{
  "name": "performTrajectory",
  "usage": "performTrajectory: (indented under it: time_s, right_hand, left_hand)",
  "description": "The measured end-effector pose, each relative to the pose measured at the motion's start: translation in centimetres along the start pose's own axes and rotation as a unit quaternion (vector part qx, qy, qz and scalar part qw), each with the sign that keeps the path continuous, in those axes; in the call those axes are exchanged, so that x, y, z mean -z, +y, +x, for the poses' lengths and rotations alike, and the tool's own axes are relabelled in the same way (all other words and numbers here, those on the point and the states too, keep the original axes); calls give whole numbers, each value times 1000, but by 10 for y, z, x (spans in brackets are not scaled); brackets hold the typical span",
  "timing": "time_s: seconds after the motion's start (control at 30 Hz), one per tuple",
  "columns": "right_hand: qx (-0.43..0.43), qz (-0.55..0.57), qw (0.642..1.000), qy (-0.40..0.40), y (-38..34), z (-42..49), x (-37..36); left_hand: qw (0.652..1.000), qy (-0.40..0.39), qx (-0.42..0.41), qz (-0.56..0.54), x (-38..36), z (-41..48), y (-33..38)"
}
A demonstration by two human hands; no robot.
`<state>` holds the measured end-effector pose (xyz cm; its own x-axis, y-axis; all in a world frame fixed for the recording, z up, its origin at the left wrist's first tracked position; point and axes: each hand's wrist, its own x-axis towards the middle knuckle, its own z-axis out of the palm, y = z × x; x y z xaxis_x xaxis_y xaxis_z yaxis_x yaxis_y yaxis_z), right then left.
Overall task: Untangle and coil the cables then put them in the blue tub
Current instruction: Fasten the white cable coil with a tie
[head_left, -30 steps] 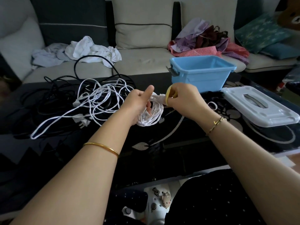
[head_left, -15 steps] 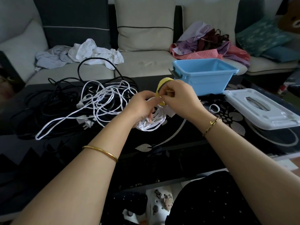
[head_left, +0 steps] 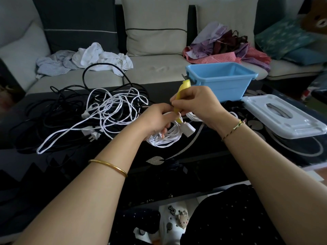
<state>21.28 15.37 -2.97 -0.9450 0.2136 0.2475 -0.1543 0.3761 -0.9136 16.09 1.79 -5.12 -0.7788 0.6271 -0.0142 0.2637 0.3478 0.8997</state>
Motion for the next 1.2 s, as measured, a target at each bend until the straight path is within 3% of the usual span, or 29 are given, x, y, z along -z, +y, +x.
performTrajectory:
  time_s: [0.1, 0.17, 0.37, 0.73, 0.9, 1.03, 1.2]
  right_hand:
    - [-41, 55, 988, 135, 5, 5, 6]
    - [-57, 39, 983, 169, 8, 7, 10]
    - [-74, -117, 985, 105, 14, 7, 8]
    - [-150, 59, 987, -18, 24, 5, 11]
    - [-199, 147, 966, -74, 29, 5, 12]
    - [-219, 175, 957, -68, 36, 6, 13]
    - [-271, 268, 919, -104, 35, 6, 11]
  left_hand:
    - [1000, -16, -13, 2, -1, -4, 4]
    - [999, -28, -15, 1, -3, -5, 6]
    - [998, -35, -54, -4, -7, -6, 14]
    - [998, -21, -61, -8, -1, -7, 10]
    - [997, -29, -65, -10, -2, -6, 12]
    - [997, -36, -73, 8, -3, -6, 13]
    - [996, -29, -85, -7, -5, -7, 16]
